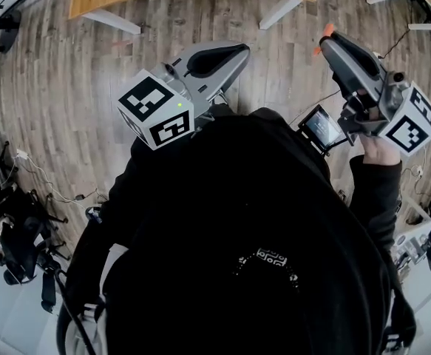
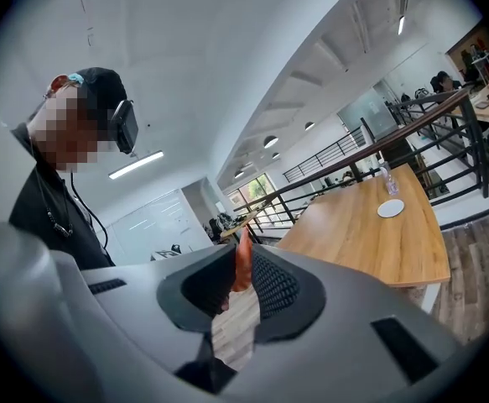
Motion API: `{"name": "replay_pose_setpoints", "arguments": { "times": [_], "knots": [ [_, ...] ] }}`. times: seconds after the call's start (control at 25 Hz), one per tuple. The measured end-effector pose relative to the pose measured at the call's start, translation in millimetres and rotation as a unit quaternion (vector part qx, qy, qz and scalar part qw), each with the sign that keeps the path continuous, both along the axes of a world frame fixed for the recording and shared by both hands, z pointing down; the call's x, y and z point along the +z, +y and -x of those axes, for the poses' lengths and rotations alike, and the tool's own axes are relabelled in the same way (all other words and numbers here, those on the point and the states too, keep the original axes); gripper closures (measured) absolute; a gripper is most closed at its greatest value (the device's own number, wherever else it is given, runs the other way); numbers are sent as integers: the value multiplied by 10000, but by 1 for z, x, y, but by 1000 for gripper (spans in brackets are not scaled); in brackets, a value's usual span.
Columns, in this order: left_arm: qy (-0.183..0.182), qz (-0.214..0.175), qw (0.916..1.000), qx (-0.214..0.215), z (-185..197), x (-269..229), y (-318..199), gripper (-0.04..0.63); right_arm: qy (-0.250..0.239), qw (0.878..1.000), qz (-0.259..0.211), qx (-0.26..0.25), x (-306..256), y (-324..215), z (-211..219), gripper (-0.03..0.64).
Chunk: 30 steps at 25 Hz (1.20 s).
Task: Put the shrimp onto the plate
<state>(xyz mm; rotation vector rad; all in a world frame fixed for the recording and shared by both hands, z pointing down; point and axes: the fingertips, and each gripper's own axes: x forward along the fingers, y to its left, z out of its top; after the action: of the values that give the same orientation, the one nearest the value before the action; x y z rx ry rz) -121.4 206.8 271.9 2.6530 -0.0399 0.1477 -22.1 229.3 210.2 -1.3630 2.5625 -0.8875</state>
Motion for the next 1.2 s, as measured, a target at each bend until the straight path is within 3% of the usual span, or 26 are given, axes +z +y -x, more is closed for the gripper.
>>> {"name": "replay_pose_setpoints", "arguments": {
  "times": [0.6, 0.84, 1.04, 1.2],
  "knots": [
    [7, 183, 9979, -616, 35, 8, -40, 592, -58, 9989, 233, -406, 11, -51, 19, 549],
    [-71, 154, 9960, -878, 25, 11, -73, 592, -166, 9976, 159, -657, 14, -94, 8, 549],
    [-95, 62, 9948, -1013, 24, 7, -72, 592, -188, 9966, 47, -800, 11, -99, 7, 549],
    [-150, 71, 9938, -1099, -12, 12, -103, 592, -257, 9959, -7, -869, 16, -134, -32, 549]
  ]
}}
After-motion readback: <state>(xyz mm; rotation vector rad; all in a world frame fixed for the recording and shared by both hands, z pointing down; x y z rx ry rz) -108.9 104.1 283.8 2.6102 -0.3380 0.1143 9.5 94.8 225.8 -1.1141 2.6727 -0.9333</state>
